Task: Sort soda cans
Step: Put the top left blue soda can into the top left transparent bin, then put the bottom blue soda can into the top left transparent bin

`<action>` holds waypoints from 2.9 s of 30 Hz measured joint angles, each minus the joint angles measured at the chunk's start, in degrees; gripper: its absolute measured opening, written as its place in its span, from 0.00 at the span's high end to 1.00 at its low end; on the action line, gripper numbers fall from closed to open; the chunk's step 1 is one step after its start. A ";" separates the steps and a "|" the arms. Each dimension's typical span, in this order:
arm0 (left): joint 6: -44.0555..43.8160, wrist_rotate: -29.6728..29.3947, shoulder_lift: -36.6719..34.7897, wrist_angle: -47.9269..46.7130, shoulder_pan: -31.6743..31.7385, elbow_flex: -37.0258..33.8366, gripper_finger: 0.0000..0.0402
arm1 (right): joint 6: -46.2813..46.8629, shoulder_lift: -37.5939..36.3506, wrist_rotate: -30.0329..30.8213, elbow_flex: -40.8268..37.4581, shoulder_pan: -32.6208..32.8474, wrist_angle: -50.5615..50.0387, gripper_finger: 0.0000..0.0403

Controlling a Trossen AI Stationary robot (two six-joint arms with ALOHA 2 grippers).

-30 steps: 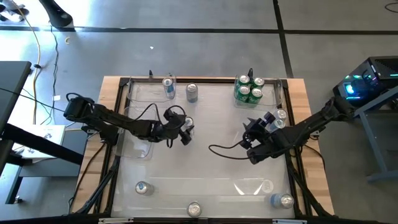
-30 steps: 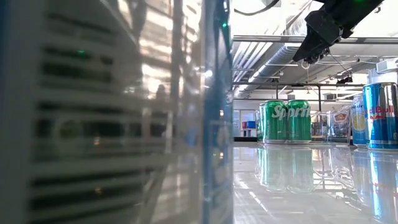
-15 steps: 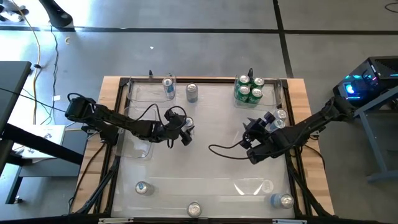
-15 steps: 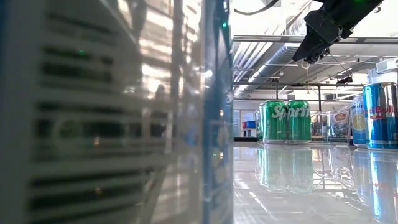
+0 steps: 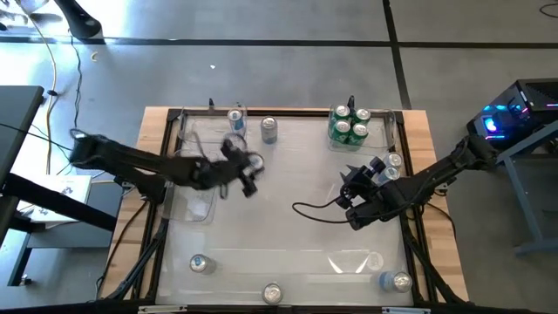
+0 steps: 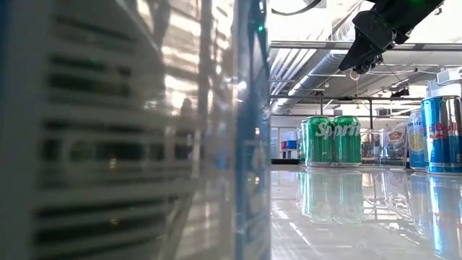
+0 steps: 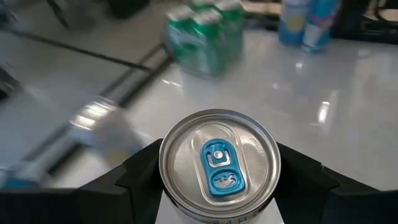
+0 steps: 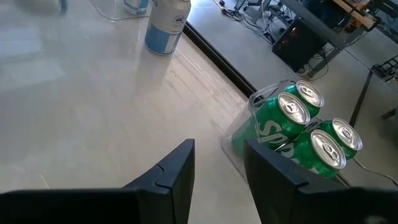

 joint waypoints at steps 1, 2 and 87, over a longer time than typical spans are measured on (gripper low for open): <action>2.02 -0.18 -2.83 -2.06 0.71 0.45 0.42 | -0.05 0.00 -0.01 0.00 0.00 0.02 0.67; 3.96 0.02 -5.96 -3.72 1.78 0.81 0.42 | -0.15 0.00 0.00 0.00 0.00 0.02 0.67; 16.86 4.43 -17.06 -15.23 -6.17 5.78 0.33 | -4.70 -2.47 2.38 -0.04 0.95 -4.23 0.67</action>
